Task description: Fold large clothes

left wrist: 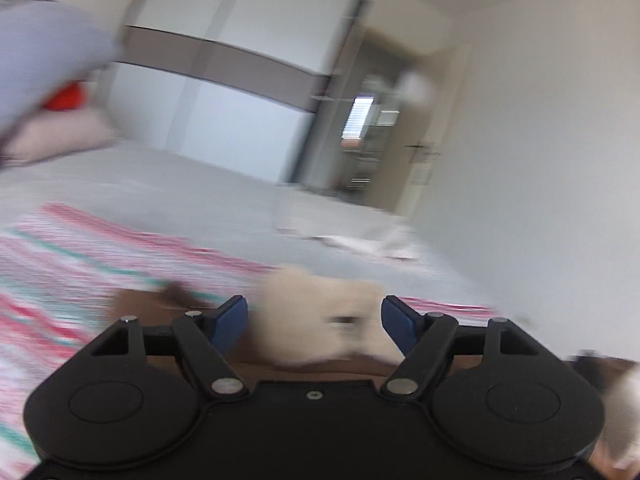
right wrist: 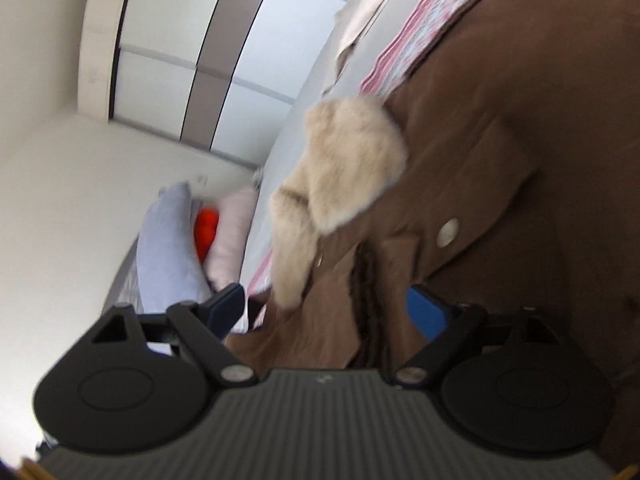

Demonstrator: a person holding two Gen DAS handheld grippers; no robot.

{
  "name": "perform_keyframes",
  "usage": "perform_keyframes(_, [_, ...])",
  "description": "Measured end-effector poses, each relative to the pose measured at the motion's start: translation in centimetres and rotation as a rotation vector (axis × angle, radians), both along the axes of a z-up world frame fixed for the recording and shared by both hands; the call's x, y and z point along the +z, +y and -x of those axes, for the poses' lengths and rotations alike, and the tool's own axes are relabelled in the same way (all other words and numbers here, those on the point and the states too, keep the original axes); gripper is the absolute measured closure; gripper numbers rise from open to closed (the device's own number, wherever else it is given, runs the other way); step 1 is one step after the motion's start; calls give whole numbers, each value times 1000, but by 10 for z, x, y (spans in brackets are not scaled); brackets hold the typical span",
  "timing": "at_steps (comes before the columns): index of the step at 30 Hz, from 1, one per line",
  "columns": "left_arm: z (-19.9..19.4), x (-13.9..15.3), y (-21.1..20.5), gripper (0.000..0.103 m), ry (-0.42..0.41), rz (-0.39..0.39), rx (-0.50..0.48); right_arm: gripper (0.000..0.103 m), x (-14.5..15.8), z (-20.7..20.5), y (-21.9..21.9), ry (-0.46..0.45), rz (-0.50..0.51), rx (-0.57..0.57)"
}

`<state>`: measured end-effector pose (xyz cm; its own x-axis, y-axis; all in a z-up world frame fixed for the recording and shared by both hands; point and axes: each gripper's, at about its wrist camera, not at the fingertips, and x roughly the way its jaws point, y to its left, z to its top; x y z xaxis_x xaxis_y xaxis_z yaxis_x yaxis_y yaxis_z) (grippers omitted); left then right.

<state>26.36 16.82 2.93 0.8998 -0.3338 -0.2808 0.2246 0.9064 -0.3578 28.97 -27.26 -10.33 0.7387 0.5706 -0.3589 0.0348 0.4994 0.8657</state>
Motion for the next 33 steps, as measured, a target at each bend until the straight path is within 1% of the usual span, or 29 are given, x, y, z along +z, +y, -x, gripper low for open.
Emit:
perform_keyframes(1, [-6,-5,14,33,19,-7,46,27,0,-5,11,3,28,39])
perform_keyframes(2, [-9,-11,28,33,41,-7,92,30,0,-8,24,3,62,71])
perform_keyframes(3, [-11,-17,42,33,63,1,138,30,2,-8,35,3,108,91])
perform_keyframes(4, [-12,-25,55,35,82,10,177,30,3,-10,45,5,167,94])
perform_keyframes(5, [-13,-31,66,43,101,16,210,31,4,-10,54,0,232,87])
perform_keyframes(6, [-14,-36,73,46,123,17,234,33,5,-11,60,-10,277,72])
perform_keyframes(7, [-16,-41,80,53,140,14,252,36,5,-10,65,-17,306,51])
perform_keyframes(8, [-18,-45,83,60,149,3,261,60,7,-8,70,-26,332,25])
perform_keyframes(9, [-20,-48,83,63,150,-12,257,100,10,-4,70,-48,323,23])
perform_keyframes(10, [-22,-50,82,68,147,-26,248,99,14,-3,70,-71,265,49])
perform_keyframes(11, [-28,-52,76,72,141,-40,233,99,23,2,70,-111,251,39])
perform_keyframes(14, [-41,-53,54,74,115,-83,173,99,68,16,72,-276,358,-9])
perform_keyframes(16, [-47,-55,36,74,104,-130,128,99,86,28,64,-353,419,-56])
perform_keyframes(17, [-52,-59,27,74,106,-163,110,99,90,28,61,-364,456,-72])
perform_keyframes(18, [-58,-66,18,74,117,-208,102,99,90,28,58,-356,492,-81])
perform_keyframes(19, [-64,-75,8,74,137,-268,98,99,85,27,55,-337,526,-86])
perform_keyframes(21, [-75,-102,-9,74,203,-433,124,99,65,20,53,-257,592,-74])
perform_keyframes(22, [-78,-116,-12,73,225,-483,134,98,51,16,53,-202,639,-64])
perform_keyframes(23, [-77,-122,-13,71,214,-495,149,97,34,9,54,-136,685,-45])
perform_keyframes(24, [-76,-123,-13,71,210,-501,159,96,18,5,55,-76,717,-26])
perform_keyframes(25, [-76,-122,-11,70,216,-498,164,97,4,5,54,-65,721,-14])
perform_keyframes(26, [-76,-122,-9,70,222,-494,166,97,2,9,55,-91,721,-18])
perform_keyframes(27, [-75,-121,-10,70,223,-502,170,97,5,9,55,-84,723,-11])
perform_keyframes(29, [-68,-113,-14,70,204,-528,183,91,18,11,54,-82,710,-11])
perform_keyframes(30, [-64,-108,-16,70,195,-521,183,84,25,15,52,-91,706,-16])
perform_keyframes(31, [-57,-101,-17,70,184,-496,158,80,32,19,52,-104,712,-19])
perform_keyframes(33, [-43,-89,-21,70,160,-427,68,70,44,25,55,-141,750,8])
